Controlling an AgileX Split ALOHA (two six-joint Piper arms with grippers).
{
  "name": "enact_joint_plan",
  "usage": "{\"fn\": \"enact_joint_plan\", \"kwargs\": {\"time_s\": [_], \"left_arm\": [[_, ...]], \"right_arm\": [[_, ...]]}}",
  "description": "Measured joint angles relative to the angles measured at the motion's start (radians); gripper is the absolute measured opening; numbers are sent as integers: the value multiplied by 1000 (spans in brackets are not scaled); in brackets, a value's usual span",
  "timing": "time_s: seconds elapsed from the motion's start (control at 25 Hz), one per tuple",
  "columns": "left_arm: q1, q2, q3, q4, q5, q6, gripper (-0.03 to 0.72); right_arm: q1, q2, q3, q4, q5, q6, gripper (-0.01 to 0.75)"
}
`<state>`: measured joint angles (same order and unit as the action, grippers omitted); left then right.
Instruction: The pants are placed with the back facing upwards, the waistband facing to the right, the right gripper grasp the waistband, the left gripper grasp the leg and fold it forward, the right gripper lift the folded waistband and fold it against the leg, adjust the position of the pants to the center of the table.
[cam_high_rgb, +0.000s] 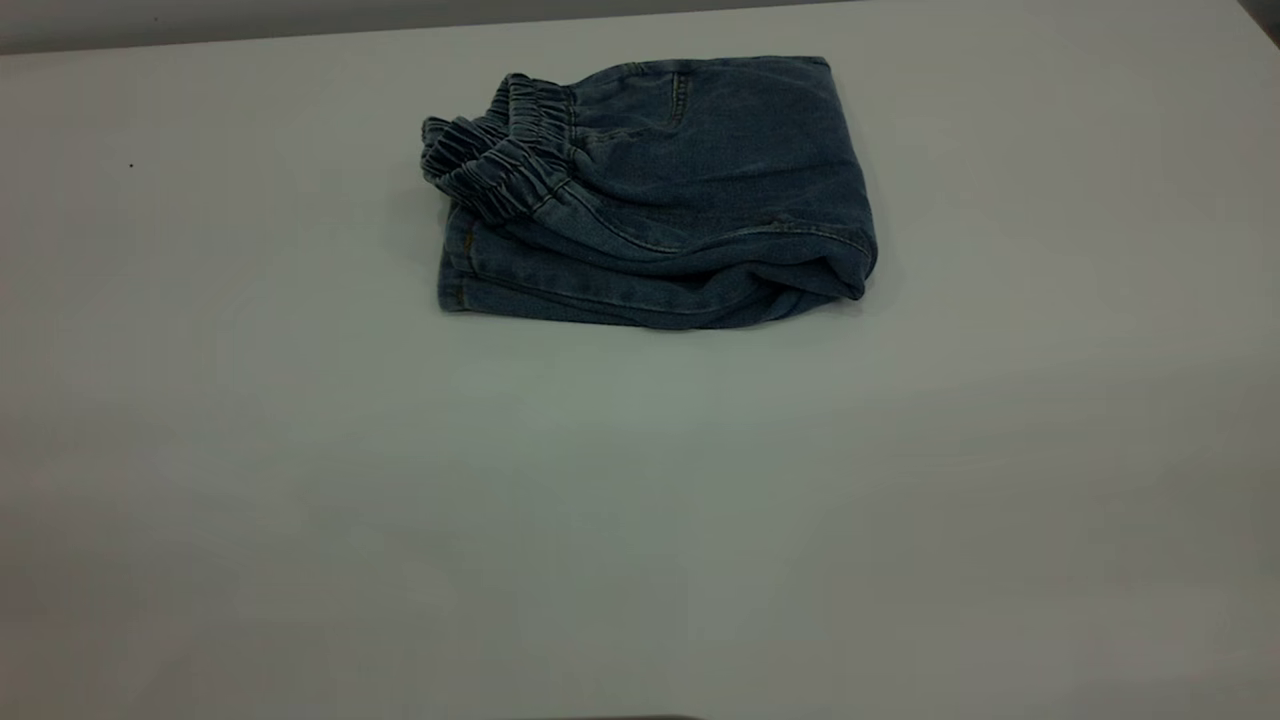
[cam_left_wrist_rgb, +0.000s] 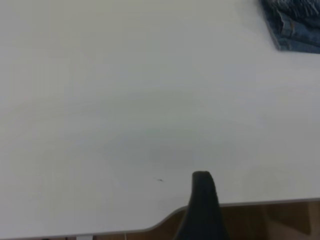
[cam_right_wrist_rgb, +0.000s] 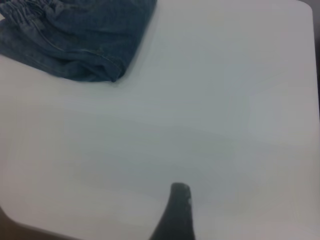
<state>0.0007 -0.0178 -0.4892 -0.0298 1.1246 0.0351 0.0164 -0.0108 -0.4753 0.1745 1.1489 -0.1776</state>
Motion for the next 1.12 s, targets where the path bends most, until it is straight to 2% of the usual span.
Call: {"fn": "enact_joint_plan", "kwargs": {"time_s": [0.56,0.8,1.12], "left_arm": [[0,0,0,0,2,0,516],[0,0,0,0,3,0,516],[0,0,0,0,3,0,516]], "right_arm": [[0,0,0,-5,0,8,589],[0,0,0,-83,-8,117,580],[0,0,0,-52,-8,72,573]]}}
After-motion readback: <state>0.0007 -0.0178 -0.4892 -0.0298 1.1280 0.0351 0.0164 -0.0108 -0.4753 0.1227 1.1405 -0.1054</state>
